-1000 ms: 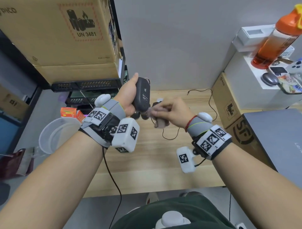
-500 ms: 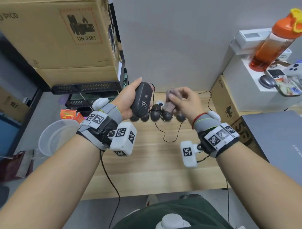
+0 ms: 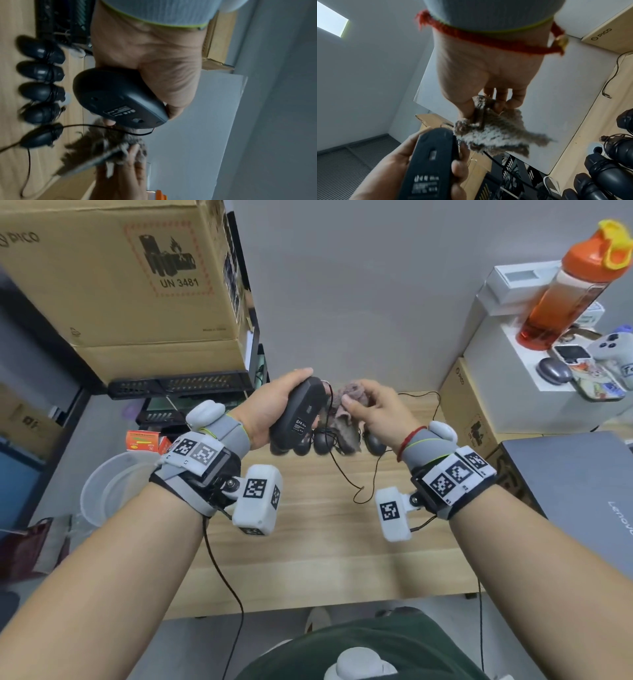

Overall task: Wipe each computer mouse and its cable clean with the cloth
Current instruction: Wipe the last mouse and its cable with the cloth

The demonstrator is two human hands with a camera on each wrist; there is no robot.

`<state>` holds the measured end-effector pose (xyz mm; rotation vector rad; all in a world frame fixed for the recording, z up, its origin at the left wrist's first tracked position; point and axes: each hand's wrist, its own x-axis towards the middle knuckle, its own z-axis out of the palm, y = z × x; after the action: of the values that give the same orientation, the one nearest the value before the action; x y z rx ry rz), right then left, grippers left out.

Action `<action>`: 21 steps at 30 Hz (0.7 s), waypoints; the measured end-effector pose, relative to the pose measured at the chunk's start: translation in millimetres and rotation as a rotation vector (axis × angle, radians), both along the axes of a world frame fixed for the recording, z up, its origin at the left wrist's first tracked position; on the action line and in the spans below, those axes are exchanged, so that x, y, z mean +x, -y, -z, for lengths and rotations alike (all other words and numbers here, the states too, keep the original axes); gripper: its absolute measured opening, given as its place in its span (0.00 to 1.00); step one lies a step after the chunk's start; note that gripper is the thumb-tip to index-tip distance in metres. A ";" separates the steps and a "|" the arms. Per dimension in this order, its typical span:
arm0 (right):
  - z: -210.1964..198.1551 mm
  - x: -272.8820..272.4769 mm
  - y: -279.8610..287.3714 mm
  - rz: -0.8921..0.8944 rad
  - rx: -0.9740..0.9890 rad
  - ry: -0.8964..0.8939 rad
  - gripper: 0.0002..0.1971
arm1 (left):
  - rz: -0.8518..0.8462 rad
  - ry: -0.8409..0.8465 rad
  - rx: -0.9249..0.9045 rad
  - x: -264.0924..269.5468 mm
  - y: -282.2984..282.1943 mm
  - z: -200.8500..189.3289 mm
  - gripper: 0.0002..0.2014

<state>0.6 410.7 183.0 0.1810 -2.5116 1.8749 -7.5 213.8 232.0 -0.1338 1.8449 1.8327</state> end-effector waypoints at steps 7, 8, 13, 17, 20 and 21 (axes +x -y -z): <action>0.7 1.2 1.1 -0.093 -0.090 0.071 0.02 | -0.039 -0.067 -0.005 5.1 0.1 -1.4 0.19; 3.1 3.7 5.6 -0.107 -0.106 0.100 0.03 | -0.040 -0.061 0.018 6.0 -2.1 -2.9 0.20; 10.1 15.5 28.9 -0.082 -0.301 0.166 0.09 | -0.070 -0.072 -0.001 7.4 -5.1 -8.1 0.20; 5.6 16.4 30.3 -0.072 -0.279 0.159 0.05 | -0.047 -0.080 -0.023 4.8 1.2 -6.8 0.20; 0.4 15.3 22.6 -0.061 -0.224 0.140 0.03 | -0.016 -0.136 -0.102 1.1 4.6 -2.6 0.19; -0.9 14.5 21.2 -0.052 -0.211 0.127 0.05 | -0.004 -0.158 -0.124 -0.1 5.5 -1.4 0.18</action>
<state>15.1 389.5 183.9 0.1307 -2.3822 2.2212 -7.6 208.3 233.4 -0.0383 2.0692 1.7759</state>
